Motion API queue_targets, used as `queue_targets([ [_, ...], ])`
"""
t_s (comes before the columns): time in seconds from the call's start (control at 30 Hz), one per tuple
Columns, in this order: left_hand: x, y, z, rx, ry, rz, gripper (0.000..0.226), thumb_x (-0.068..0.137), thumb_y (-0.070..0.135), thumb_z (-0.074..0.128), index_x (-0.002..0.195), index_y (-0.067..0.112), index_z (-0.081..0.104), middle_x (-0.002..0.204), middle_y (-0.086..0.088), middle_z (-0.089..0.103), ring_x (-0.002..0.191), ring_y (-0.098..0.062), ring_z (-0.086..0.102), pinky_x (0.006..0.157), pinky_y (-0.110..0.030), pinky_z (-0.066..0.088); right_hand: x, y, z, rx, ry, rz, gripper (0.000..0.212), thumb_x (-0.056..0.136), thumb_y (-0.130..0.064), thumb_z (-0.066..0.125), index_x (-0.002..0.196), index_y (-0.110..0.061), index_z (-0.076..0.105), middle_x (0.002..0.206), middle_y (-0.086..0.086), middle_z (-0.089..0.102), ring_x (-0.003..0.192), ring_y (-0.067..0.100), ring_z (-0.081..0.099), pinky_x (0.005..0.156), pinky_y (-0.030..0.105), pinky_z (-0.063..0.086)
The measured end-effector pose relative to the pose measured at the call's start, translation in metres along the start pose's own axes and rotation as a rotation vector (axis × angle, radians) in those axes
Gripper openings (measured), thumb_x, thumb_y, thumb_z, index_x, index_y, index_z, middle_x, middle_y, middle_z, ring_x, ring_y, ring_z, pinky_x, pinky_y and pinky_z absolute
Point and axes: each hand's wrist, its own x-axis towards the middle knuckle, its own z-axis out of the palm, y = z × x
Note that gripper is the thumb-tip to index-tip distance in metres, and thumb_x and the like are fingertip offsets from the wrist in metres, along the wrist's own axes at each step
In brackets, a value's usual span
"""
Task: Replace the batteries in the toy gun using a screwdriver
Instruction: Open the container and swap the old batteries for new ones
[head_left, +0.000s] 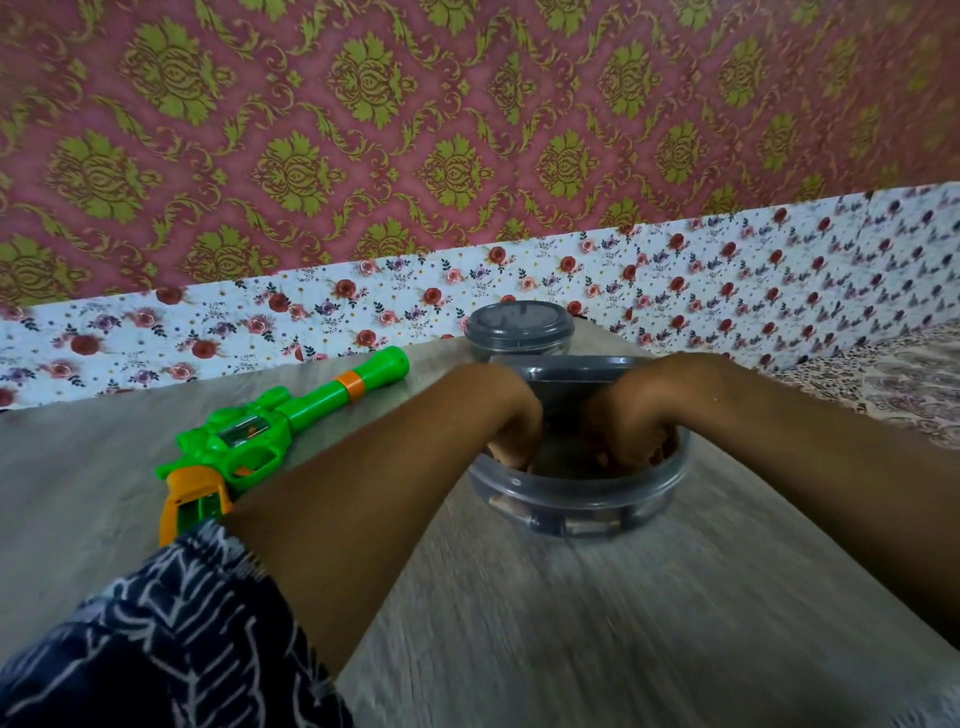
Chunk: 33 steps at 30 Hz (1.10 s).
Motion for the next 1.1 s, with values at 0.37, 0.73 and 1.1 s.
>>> queue_targets([
  [0.37,-0.007,-0.002,0.006,-0.135,0.182,0.08,0.03,0.09,0.009,0.055,0.117,0.018,0.065,0.123,0.0,0.06,0.101,-0.015,0.052,0.079,-0.02,0.034,-0.003,0.003,0.002,-0.092,0.011,-0.068,0.024,0.088,-0.012,0.055,0.111,-0.01,0.058,0.097,0.004,0.056,0.092,0.02,0.055,0.09,0.034,0.047],
  [0.73,-0.005,-0.006,0.016,-0.245,0.343,0.054,0.028,0.085,0.026,0.065,0.108,0.01,0.066,0.105,-0.007,0.065,0.089,-0.02,0.057,0.072,-0.027,0.041,-0.008,0.007,0.003,0.196,0.227,-0.076,0.028,0.082,-0.026,0.067,0.106,-0.013,0.061,0.093,0.004,0.063,0.076,0.015,0.063,0.063,0.025,0.054],
  [1.1,-0.021,-0.009,0.016,-0.443,0.462,0.137,0.018,0.085,0.02,0.063,0.094,0.007,0.072,0.096,-0.01,0.07,0.085,-0.018,0.061,0.071,-0.027,0.045,-0.006,-0.002,0.011,0.012,0.214,-0.083,0.025,0.09,-0.012,0.052,0.114,-0.009,0.057,0.098,0.007,0.058,0.082,0.017,0.051,0.067,0.026,0.043],
])
